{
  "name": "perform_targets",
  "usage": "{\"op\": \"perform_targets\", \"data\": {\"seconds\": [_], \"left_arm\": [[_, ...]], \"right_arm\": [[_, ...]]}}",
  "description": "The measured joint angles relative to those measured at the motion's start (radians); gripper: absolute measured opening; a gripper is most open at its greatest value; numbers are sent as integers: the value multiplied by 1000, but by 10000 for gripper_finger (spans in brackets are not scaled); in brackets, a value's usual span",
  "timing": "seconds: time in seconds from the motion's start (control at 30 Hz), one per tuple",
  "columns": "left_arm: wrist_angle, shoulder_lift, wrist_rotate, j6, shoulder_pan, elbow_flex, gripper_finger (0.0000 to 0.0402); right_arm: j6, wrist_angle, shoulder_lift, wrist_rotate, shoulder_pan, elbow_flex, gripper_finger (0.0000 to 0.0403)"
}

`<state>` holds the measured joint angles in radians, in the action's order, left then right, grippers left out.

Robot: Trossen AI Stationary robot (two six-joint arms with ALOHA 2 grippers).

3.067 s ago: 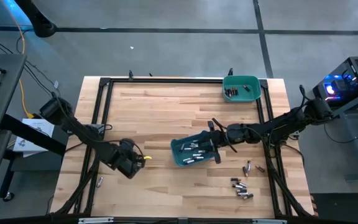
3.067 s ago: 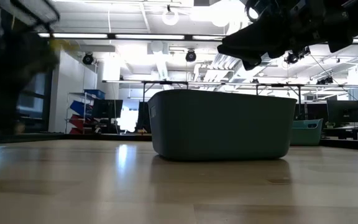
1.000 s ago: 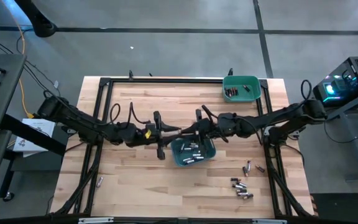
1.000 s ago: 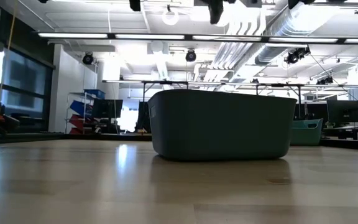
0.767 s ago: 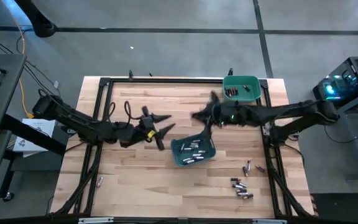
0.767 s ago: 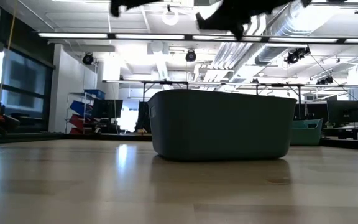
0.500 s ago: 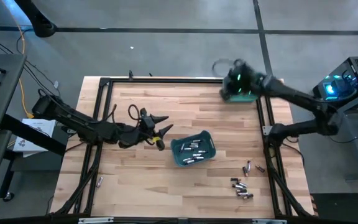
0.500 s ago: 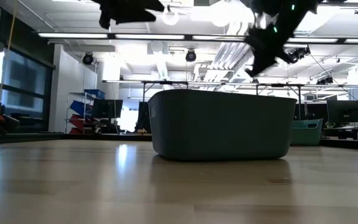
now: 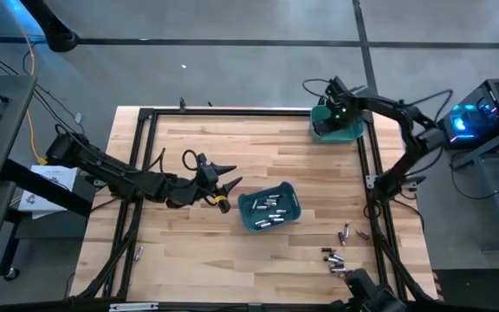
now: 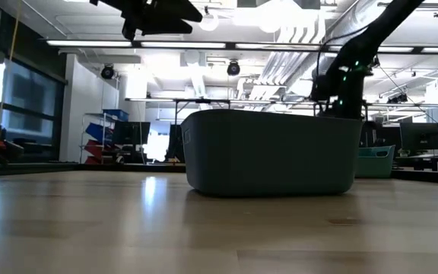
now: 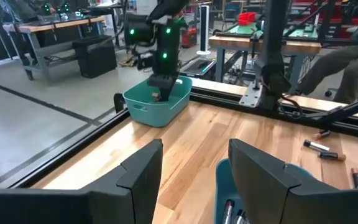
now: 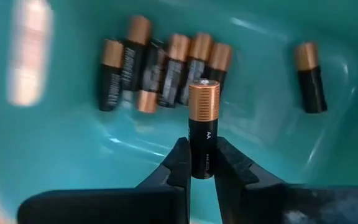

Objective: Sort batteries
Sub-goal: Put the black battery into the green bin, then put the silver battery into the blue bin

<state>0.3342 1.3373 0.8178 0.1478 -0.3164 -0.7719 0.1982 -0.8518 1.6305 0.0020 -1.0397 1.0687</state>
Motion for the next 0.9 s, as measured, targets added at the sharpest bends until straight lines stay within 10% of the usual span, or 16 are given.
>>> {"op": "perform_targets", "data": {"seconds": [0.43, 0.9], "left_arm": [[5, 0, 0, 6, 0, 0, 177], [-7, 0, 8, 42, -9, -6, 177]], "right_arm": [[10, 42, 136, 108, -22, 1, 26], [-49, -73, 116, 155, -21, 113, 130]]}}
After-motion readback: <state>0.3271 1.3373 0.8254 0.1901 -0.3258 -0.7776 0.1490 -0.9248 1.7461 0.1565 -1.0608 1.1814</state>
